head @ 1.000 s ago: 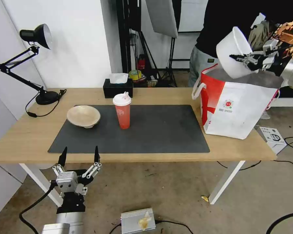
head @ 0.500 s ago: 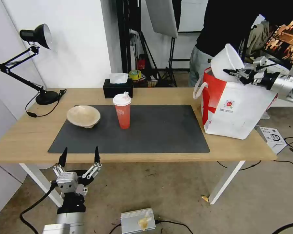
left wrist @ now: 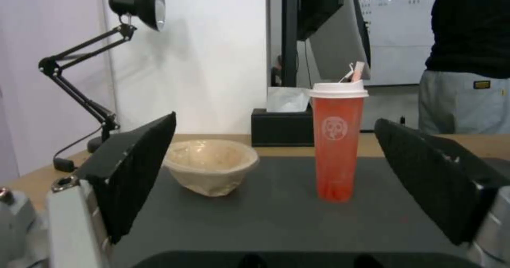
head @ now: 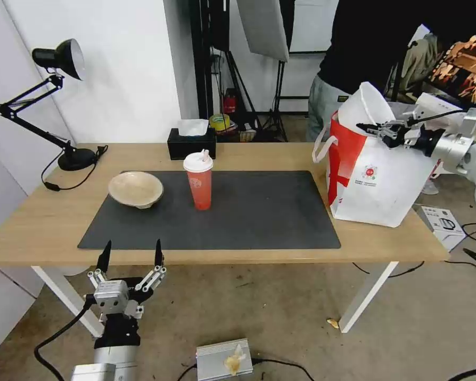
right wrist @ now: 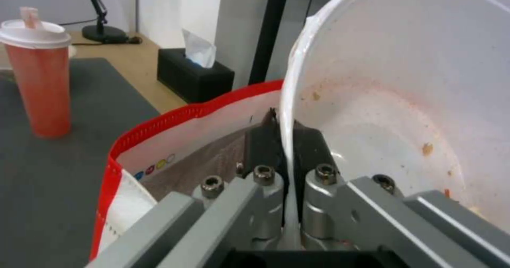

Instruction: Pick up the trash from the table and place it into the takeout bag.

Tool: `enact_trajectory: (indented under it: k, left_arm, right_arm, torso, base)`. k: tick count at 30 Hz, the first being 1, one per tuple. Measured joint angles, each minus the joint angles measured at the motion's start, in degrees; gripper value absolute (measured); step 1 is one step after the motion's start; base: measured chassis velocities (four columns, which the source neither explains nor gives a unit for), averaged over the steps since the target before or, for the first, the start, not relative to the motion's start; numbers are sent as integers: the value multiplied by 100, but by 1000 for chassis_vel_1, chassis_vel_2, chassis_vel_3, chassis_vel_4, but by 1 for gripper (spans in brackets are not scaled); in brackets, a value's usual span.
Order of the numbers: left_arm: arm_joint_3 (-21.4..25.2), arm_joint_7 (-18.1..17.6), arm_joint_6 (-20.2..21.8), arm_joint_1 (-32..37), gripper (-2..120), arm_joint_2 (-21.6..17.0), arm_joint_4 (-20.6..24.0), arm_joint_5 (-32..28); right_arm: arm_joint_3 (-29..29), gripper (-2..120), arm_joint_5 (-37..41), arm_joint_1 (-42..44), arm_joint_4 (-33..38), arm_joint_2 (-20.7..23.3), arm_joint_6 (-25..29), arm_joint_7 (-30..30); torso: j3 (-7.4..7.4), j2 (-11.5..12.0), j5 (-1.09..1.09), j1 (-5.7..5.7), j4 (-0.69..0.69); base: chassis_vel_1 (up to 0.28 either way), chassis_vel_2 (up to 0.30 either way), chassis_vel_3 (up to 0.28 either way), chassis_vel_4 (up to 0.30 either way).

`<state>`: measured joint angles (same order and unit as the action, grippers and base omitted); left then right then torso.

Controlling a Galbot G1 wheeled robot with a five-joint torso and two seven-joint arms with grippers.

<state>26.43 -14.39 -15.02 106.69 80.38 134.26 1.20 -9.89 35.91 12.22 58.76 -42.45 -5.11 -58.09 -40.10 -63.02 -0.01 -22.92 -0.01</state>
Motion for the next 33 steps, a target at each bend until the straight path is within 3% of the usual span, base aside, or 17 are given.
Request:
enact_trajectory:
  k: [5,28,33]
  left_arm:
    - [6,-1,0,-7,100,-6,-1,0]
    - [1,-8,-7,-35,100,-96,-74,13]
    - [0,-10,-6,-49,100,-103,-69,0]
  right_arm:
    - [37,8,213,11,44,0,87,103]
    - [-206,96,277,278,163,-21,89,282]
    - [-255,100,261,302,158,-21,90,284]
  torso:
    - [0,0,0,0,0]
    - [0,0,0,0,1]
    - [0,0,0,0,0]
  base:
    - [0,0,0,0]
    - [0,0,0,0]
    - [0,0,0,0]
